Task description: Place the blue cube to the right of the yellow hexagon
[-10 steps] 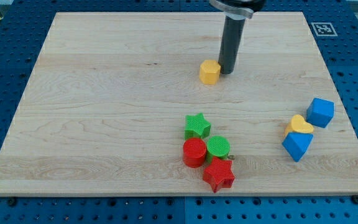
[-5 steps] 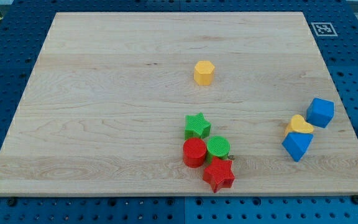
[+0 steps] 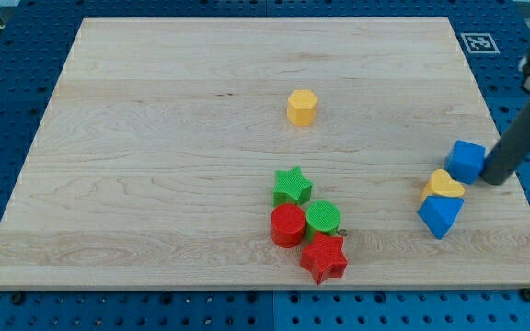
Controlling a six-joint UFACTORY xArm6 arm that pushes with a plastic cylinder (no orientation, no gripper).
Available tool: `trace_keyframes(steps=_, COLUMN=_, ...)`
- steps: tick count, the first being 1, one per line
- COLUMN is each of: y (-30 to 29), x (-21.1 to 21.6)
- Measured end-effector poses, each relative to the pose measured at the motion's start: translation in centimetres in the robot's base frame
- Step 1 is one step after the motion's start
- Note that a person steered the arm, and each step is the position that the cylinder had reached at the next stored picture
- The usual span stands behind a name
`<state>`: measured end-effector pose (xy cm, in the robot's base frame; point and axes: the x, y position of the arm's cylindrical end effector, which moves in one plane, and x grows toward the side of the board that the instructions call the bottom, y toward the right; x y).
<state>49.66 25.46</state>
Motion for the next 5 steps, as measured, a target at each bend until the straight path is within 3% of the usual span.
trace_keyframes(steps=5, y=-14.1, x=-7.7)
